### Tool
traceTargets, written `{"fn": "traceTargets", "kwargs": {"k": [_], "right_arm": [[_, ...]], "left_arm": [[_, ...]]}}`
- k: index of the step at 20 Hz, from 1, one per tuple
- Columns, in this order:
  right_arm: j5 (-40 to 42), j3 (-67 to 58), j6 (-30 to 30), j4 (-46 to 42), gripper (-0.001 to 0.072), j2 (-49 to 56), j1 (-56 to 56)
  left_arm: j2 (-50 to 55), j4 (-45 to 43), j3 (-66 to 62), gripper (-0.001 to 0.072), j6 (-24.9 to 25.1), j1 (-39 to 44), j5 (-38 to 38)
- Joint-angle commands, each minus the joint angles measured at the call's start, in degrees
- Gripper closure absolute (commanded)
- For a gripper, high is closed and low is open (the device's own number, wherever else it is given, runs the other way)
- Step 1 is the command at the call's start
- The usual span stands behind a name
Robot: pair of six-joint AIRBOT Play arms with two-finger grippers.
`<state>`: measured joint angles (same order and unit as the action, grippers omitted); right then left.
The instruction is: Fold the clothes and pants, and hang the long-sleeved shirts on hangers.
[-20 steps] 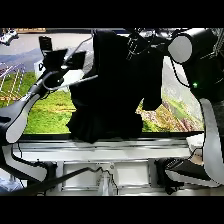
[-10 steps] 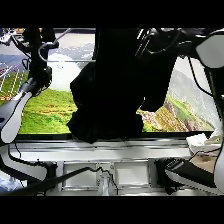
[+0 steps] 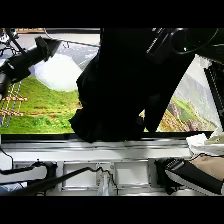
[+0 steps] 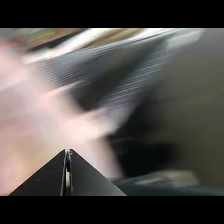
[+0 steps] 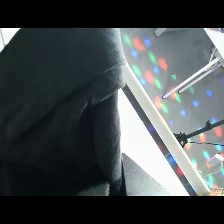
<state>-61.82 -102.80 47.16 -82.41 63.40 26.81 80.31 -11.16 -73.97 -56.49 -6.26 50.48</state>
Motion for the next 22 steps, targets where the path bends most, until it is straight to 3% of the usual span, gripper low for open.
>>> {"fn": "traceTargets", "kwargs": {"k": [1, 2, 3, 4, 5, 6, 7, 9, 12, 14, 16, 17, 19, 22], "right_arm": [[-0.15, 0.00, 1.86, 0.07, 0.0675, -0.37, 0.02], [-0.17, 0.00, 1.88, 0.07, 0.0675, -0.37, 0.02], [-0.17, 0.00, 2.01, 0.07, 0.0675, -0.37, 0.02], [-0.22, 0.00, 2.67, 0.07, 0.0675, -0.37, 0.02], [-0.33, 0.00, 3.45, 0.07, 0.0675, -0.37, 0.02], [-0.70, 0.00, 3.50, 0.07, 0.0675, -0.37, 0.02], [-1.03, 0.00, 3.72, 0.07, 0.0675, -0.37, 0.02], [-1.77, 0.00, 3.87, 0.09, 0.0675, -0.37, 0.02], [-2.99, 0.00, 4.92, 0.09, 0.0675, -0.42, 0.02], [-3.54, 0.00, 5.90, 0.07, 0.0675, -0.42, 0.02], [-3.54, 0.00, 7.41, 0.09, 0.0675, -0.42, 0.02], [-3.56, 0.00, 7.98, 0.09, 0.0675, -0.42, 0.02], [-3.52, 0.00, 9.29, 0.09, 0.0675, -0.42, 0.02], [-3.52, 0.00, 10.16, 0.33, 0.0675, -0.42, 0.02]], "left_arm": [[-9.99, -49.33, 3.39, 0.0688, -31.87, 2.95, -13.42], [-13.22, -52.22, 6.27, 0.0670, -35.67, 4.55, -14.86], [-16.09, -51.71, 9.31, 0.0602, -37.00, 5.88, -16.00], [-18.97, -49.53, 12.81, 0.0465, -37.20, 7.65, -16.98], [-21.29, -47.30, 15.98, 0.0379, -37.13, 9.53, -17.59], [-23.43, -45.48, 19.26, 0.0349, -36.09, 11.91, -18.49], [-25.03, -43.58, 21.94, 0.0349, -32.24, 14.36, -19.08], [-27.02, -34.12, 25.88, 0.0350, -15.96, 19.39, -19.21], [-27.19, -5.84, 29.97, 0.0350, 10.38, 22.95, -17.73], [-26.56, 9.05, 31.67, 0.0350, 24.55, 22.12, -11.74], [-25.66, 12.39, 32.35, 0.0310, 32.13, 20.35, -6.78], [-25.03, 12.55, 32.52, 0.0201, 34.47, 19.63, -5.11], [-23.08, 12.35, 32.81, 0.0191, 38.40, 18.99, -2.78], [-18.97, 12.46, 33.07, 0.0191, 39.65, 20.02, -2.64]]}}
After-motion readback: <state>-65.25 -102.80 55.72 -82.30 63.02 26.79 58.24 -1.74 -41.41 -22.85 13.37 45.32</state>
